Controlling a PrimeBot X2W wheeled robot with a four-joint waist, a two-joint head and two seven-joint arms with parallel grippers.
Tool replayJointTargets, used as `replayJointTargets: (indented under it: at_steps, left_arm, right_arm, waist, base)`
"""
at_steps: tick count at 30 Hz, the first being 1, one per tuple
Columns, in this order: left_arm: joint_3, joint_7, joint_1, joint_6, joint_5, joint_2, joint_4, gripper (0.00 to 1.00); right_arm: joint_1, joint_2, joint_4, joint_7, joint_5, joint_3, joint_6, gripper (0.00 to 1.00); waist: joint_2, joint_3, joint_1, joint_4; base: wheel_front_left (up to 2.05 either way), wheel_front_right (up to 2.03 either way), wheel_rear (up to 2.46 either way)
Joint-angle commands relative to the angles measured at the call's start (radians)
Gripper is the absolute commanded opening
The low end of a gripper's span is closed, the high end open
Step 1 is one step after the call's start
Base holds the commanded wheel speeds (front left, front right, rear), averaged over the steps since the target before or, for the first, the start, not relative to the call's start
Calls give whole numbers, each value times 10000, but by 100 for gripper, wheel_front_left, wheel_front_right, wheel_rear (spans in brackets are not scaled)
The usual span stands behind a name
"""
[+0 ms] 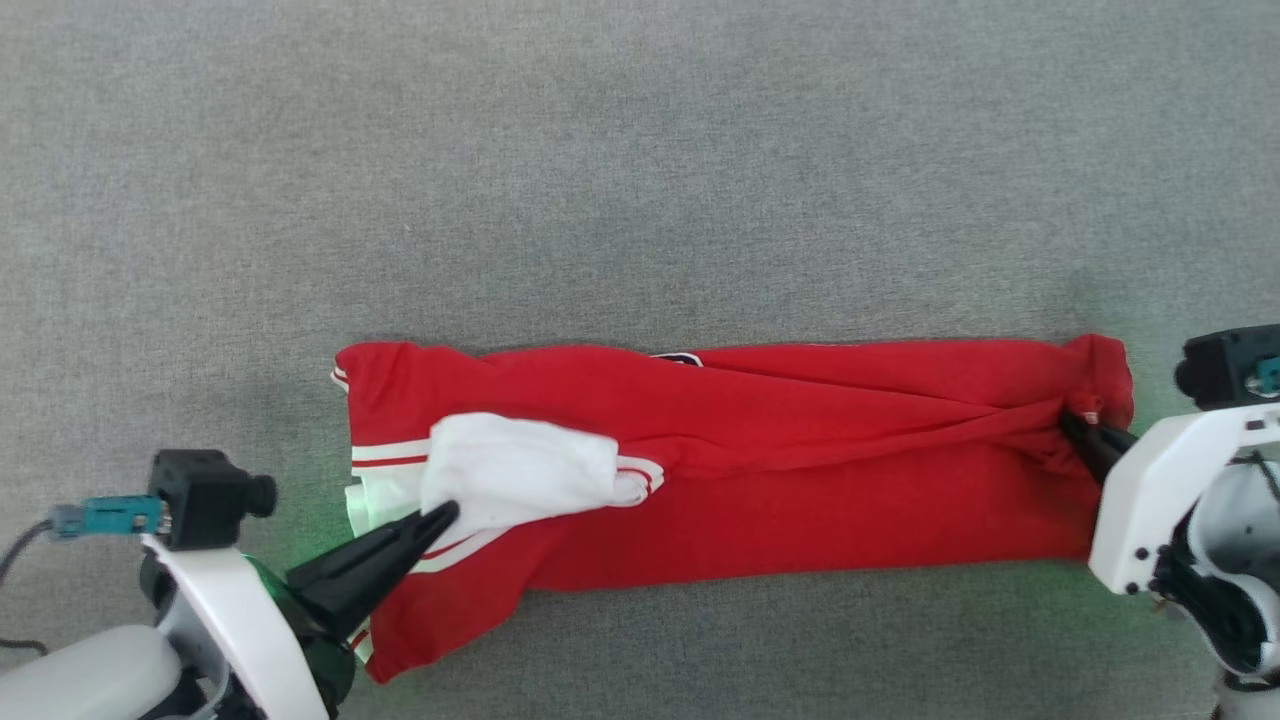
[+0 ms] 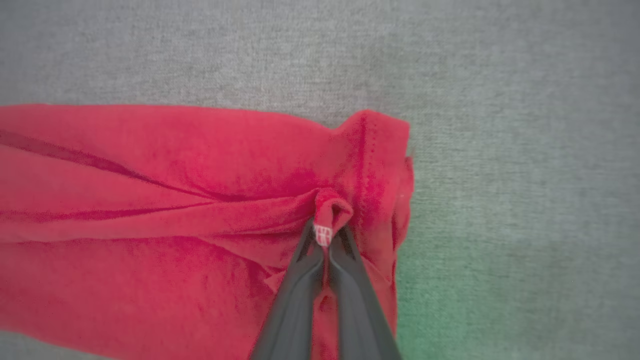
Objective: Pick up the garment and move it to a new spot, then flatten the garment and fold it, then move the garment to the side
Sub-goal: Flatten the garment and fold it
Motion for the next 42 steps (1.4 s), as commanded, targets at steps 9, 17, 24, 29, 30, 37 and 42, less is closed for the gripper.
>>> replayJointTargets:
  at_steps: [9, 17, 24, 29, 30, 37, 42]
  left_arm:
    - [539, -96, 287, 9, 733, -1097, 1573, 75]
    - [2653, -92, 1740, 9, 1504, -1595, 1824, 100]
    - [5155, -93, 3400, 9, 3103, -3201, 2809, 100]
    - [6598, -94, 4193, 9, 4270, -4371, 3187, 100]
    - [6958, -94, 4288, 9, 4629, -4535, 3246, 100]
    - [9422, -94, 5195, 9, 6653, -5891, 2938, 100]
    - [10250, -94, 5560, 11, 7730, -6423, 2613, 100]
  right_arm:
    - [-477, 55, 811, -558, -174, 360, -4, 63]
    - [-148, -230, 170, -213, 165, -393, -6, 100]
    - [157, -176, 914, 101, 280, -1254, -4, 100]
    - [305, -85, 1585, 277, 392, -1462, -4, 100]
    - [313, -52, 1687, 274, 383, -1485, -4, 100]
    - [426, 124, 2137, 357, 421, -1578, -1, 100]
    - [433, 236, 2332, 393, 421, -1609, -1, 100]
  waist:
    - [0, -5, 0, 143]
    - [0, -413, 0, 345]
    - [0, -637, 0, 847]
    - [0, -811, 0, 1237]
    - [0, -843, 0, 1305]
    - [0, -995, 0, 1675]
    - [0, -1042, 0, 1773]
  base:
    - [0, 0, 0]
    - [0, 0, 0]
    - [0, 0, 0]
    - [0, 0, 0]
    - [0, 0, 0]
    - [0, 0, 0]
    - [0, 0, 0]
